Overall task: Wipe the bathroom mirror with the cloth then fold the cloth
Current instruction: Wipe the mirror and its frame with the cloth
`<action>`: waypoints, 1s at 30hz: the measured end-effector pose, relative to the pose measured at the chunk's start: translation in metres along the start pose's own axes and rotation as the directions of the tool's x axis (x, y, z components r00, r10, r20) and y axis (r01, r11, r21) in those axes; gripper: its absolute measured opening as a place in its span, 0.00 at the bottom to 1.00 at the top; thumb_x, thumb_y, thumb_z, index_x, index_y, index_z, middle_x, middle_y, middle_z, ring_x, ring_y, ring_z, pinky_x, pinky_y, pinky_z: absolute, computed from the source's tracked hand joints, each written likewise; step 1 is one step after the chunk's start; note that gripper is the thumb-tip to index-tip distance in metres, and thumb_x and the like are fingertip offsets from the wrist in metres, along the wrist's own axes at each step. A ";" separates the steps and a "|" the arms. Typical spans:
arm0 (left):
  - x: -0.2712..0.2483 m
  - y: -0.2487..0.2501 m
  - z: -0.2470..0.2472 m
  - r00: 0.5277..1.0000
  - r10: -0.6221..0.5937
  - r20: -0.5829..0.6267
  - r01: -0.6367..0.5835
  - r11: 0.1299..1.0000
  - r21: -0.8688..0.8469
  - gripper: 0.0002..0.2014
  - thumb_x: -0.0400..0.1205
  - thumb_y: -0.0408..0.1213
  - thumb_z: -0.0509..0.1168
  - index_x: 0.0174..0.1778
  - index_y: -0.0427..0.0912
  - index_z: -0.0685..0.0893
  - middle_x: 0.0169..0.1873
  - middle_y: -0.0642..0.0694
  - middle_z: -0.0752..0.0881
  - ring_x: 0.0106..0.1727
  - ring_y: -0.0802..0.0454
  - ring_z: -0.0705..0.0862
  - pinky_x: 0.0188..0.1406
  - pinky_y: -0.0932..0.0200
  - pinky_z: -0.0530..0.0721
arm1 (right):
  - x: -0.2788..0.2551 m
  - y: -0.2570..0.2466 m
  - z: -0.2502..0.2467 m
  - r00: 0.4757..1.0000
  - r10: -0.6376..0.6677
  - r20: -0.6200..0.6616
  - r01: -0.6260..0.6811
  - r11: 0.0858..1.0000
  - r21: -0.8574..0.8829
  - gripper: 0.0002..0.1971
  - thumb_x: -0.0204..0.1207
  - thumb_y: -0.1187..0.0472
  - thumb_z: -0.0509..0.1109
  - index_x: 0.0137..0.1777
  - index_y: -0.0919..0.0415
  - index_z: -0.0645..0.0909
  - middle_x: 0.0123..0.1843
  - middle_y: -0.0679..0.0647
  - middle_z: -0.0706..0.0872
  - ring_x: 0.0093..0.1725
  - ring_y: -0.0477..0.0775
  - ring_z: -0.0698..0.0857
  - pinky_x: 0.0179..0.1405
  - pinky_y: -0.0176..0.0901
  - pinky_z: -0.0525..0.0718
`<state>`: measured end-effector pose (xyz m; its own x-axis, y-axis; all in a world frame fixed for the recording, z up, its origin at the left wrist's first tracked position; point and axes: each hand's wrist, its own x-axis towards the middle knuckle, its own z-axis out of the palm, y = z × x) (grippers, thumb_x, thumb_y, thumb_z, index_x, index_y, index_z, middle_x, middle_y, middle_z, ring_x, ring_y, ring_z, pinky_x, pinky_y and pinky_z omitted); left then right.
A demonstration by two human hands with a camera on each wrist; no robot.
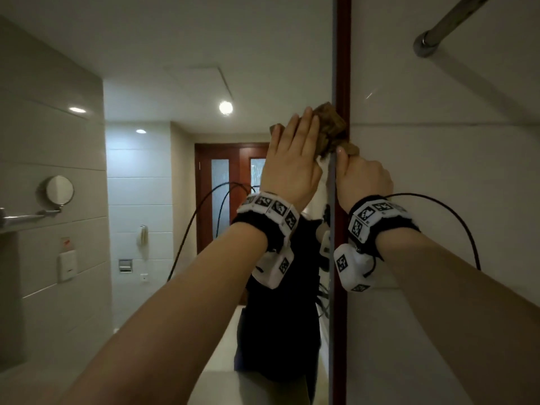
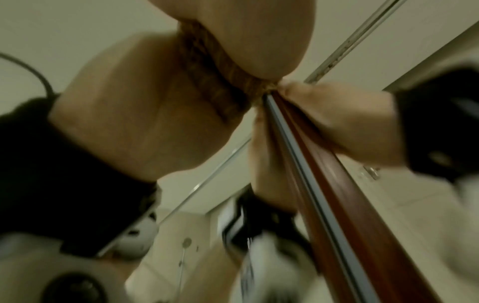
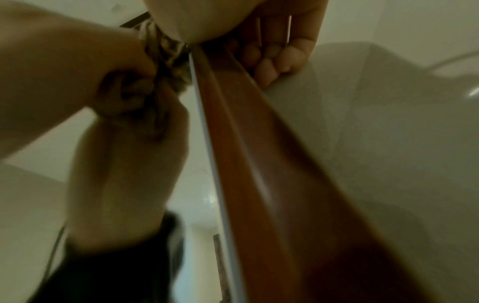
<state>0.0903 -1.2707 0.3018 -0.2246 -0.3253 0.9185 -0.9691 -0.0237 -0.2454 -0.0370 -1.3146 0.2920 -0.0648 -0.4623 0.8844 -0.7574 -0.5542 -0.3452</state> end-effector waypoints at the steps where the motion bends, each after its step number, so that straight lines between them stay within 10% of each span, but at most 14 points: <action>1: -0.022 0.006 0.005 1.000 0.007 0.020 -0.007 1.000 -0.017 0.35 0.79 0.41 0.55 0.85 0.39 0.57 0.85 0.42 0.57 0.85 0.44 0.55 0.84 0.42 0.48 | 0.000 0.000 0.000 1.000 -0.008 0.005 0.008 1.000 0.009 0.34 0.86 0.42 0.44 0.43 0.68 0.83 0.43 0.68 0.86 0.41 0.67 0.85 0.35 0.47 0.75; 8: -0.202 0.060 0.049 0.953 0.078 0.294 -0.071 0.997 -0.033 0.37 0.79 0.45 0.55 0.85 0.39 0.56 0.86 0.43 0.50 0.86 0.44 0.48 0.84 0.41 0.49 | 0.003 0.004 0.002 0.999 -0.028 0.033 0.028 0.999 0.022 0.33 0.84 0.38 0.40 0.35 0.62 0.76 0.41 0.66 0.86 0.39 0.65 0.84 0.33 0.46 0.75; 16: -0.290 0.084 0.065 0.878 0.031 0.477 -0.076 0.994 0.075 0.45 0.76 0.49 0.64 0.86 0.38 0.51 0.86 0.43 0.49 0.86 0.45 0.49 0.83 0.44 0.45 | 0.005 0.003 -0.002 0.998 -0.028 0.064 0.026 0.999 0.035 0.35 0.85 0.39 0.41 0.40 0.65 0.81 0.44 0.66 0.87 0.42 0.65 0.85 0.36 0.47 0.78; 23: -0.244 0.062 0.051 0.889 0.094 0.447 -0.132 0.990 0.053 0.38 0.80 0.47 0.56 0.86 0.41 0.53 0.86 0.44 0.47 0.86 0.46 0.48 0.83 0.46 0.41 | 0.007 0.001 -0.001 0.996 -0.002 0.084 0.000 1.000 0.028 0.35 0.84 0.38 0.41 0.38 0.63 0.80 0.46 0.66 0.87 0.44 0.65 0.85 0.39 0.50 0.79; 30: -0.053 -0.012 -0.006 0.989 -0.025 0.148 0.013 0.997 0.082 0.38 0.81 0.43 0.58 0.86 0.42 0.50 0.85 0.42 0.53 0.86 0.43 0.52 0.84 0.41 0.49 | 0.005 -0.001 -0.006 0.996 -0.016 0.084 0.016 1.000 -0.003 0.35 0.85 0.39 0.41 0.41 0.65 0.81 0.46 0.67 0.86 0.44 0.66 0.85 0.38 0.48 0.76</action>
<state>0.1131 -1.2474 0.2585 -0.1827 -0.4608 0.8685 -0.9603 -0.1056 -0.2580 -0.0408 -1.3120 0.2983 0.0017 -0.5096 0.8604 -0.7604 -0.5595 -0.3299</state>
